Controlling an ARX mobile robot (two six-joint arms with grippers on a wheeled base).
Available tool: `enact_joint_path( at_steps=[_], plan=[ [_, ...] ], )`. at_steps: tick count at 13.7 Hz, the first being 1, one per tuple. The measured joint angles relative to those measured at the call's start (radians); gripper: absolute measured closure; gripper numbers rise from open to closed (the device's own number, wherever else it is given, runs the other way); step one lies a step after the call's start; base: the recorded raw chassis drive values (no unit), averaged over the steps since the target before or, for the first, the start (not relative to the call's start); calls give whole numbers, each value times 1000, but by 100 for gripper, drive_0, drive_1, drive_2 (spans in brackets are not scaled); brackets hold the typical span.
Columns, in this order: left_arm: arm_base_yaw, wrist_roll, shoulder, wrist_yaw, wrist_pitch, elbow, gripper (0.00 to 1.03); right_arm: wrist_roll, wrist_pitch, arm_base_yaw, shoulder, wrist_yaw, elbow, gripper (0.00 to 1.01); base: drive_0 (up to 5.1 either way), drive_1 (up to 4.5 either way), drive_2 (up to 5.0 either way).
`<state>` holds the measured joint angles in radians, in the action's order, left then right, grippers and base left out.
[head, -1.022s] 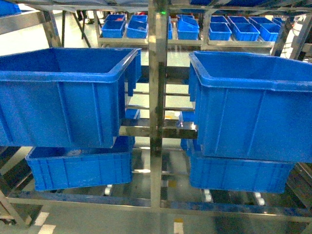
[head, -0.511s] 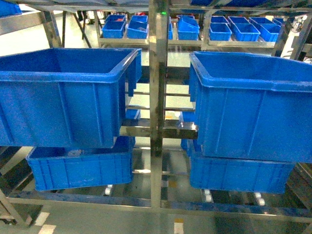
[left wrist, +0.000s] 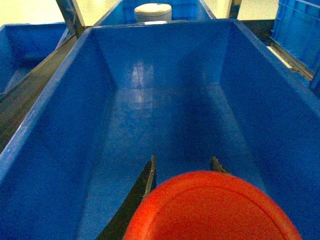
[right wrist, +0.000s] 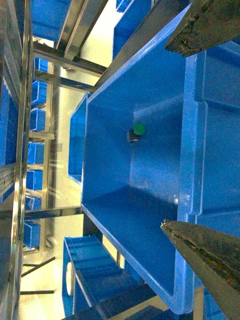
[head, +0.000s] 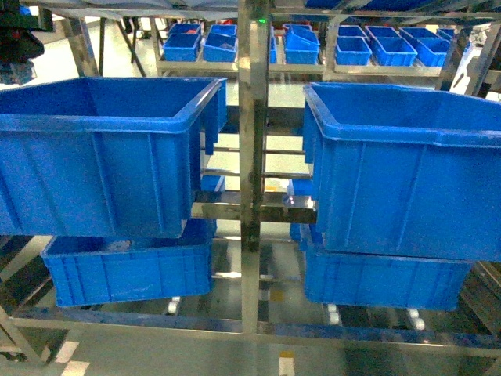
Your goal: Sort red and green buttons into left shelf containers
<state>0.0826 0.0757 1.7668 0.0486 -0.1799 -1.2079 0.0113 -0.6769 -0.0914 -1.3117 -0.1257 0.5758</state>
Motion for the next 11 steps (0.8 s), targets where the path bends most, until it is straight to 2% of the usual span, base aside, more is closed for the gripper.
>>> enact_joint_path(
  at_steps=[3,6,8,9,10,11],
  plan=[
    [2,24,77,-7,-60,-6,77,0,1,0,0,0,0,3,0,0,0],
    [-5,38,87,4,-169,52,44,0,2,0,0,0,0,3,0,0,0],
    [1,36,49,26,-163,95,19,0,2,0,0,0,0,3,0,0,0],
    [37,14,-53,58,-133,153,5,0,2,0,0,0,0,3,0,0,0],
    [133,-50,-253,152,-8,264,5,0,2,0,0,0,0,3,0,0,0],
    [172,-70,-340,208,73,288,5,0,2,0,0,0,0,3,0,0,0]
  ],
)
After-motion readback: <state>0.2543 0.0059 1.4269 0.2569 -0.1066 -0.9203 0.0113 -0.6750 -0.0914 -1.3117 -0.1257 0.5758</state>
